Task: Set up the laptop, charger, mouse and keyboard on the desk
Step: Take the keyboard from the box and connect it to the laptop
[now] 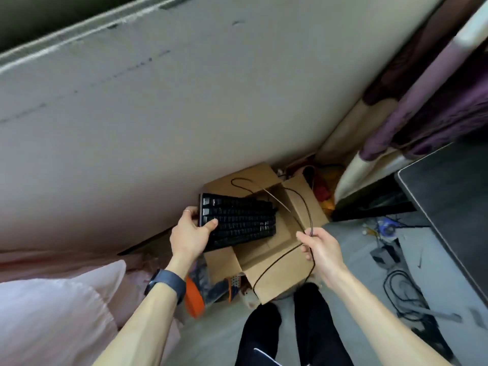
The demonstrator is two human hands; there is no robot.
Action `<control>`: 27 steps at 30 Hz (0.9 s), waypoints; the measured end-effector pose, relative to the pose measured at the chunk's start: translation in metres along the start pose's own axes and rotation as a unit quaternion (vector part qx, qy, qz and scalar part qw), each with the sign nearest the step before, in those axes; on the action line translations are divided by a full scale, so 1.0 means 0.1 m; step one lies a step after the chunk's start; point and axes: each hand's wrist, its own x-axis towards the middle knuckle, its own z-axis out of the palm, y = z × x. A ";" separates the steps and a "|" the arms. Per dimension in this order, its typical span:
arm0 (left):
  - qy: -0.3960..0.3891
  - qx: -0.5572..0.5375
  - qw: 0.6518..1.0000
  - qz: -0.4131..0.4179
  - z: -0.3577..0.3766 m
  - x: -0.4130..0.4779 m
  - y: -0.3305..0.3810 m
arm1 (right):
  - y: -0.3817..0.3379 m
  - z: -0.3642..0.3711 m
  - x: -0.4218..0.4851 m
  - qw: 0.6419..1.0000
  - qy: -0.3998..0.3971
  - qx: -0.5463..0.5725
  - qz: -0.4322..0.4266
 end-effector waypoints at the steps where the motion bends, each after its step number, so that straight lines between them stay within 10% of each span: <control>1: 0.008 0.014 1.000 0.018 -0.11 -0.11 0.17 | -0.13 -0.11 -0.18 1.000 0.009 0.000 -0.017; 13: 0.065 -0.015 0.987 0.147 -1.02 -1.14 1.33 | -0.86 -1.50 -1.91 0.970 0.138 0.134 -0.152; 27: -0.117 -0.076 0.953 0.270 -0.05 -2.87 2.17 | 0.45 -3.28 -3.03 0.887 0.302 0.318 -0.141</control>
